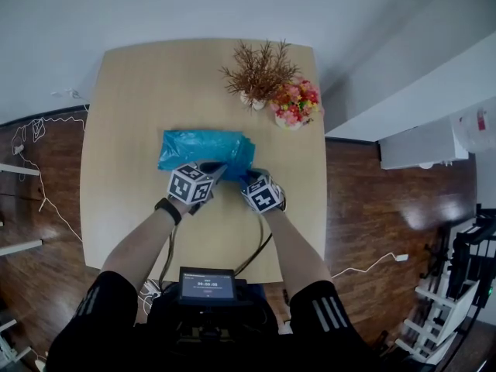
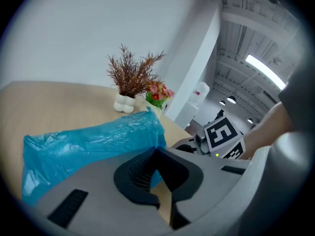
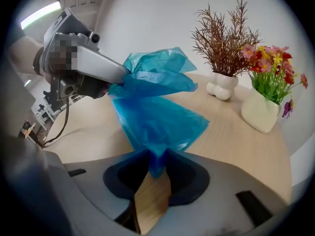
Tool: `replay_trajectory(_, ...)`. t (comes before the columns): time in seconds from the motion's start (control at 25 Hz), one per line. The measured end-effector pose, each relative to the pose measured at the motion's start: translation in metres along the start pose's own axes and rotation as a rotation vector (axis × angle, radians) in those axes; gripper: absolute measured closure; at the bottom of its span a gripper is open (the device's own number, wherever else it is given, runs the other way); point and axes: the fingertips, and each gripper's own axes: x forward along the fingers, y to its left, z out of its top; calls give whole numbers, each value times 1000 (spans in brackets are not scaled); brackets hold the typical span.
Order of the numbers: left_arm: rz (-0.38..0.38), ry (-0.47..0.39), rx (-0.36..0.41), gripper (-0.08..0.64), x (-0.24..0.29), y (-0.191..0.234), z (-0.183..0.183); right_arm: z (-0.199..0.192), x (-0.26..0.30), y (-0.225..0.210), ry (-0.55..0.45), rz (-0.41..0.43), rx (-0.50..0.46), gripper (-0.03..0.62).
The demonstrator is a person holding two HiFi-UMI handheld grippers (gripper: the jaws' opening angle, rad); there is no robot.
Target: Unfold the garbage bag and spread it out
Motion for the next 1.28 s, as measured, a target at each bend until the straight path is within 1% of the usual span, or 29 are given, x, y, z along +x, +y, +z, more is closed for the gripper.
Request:
replay_trajectory(0.12,12,-10,0,559,-5,2,5,0,-2,2,-4,-12,-41,525)
replay_trajectory(0.2,28,-22,-2,559,-9,5,10,0,-4,2,-14,-23,-57,551)
replay_trajectory(0.32,9,-58,-8,559,-17,3,21,3,-9,-5,-43,-47,-48,565)
replay_trajectory(0.44,0,-115,-6,559,-36,2,39,2,-18,-15,-62,-66,-27,568)
replay_trajectory(0.64,50,-215,0,559,-84,16,67,-7,-35,-28,-72,-94,-11,569)
replay_trajectory(0.8,118,-264,-3,559,-125,39,75,-19,-46,-40,-77,-111,17,569)
replay_trajectory(1.0,230,-276,-16,560,-176,80,61,-36,-57,-49,-61,-120,23,569)
replay_trajectory(1.12,305,-248,-17,560,-203,108,43,-45,-63,-57,-45,-137,26,568)
replay_trajectory(1.28,436,-176,-15,560,-236,149,4,-54,-69,-67,-19,-158,20,569)
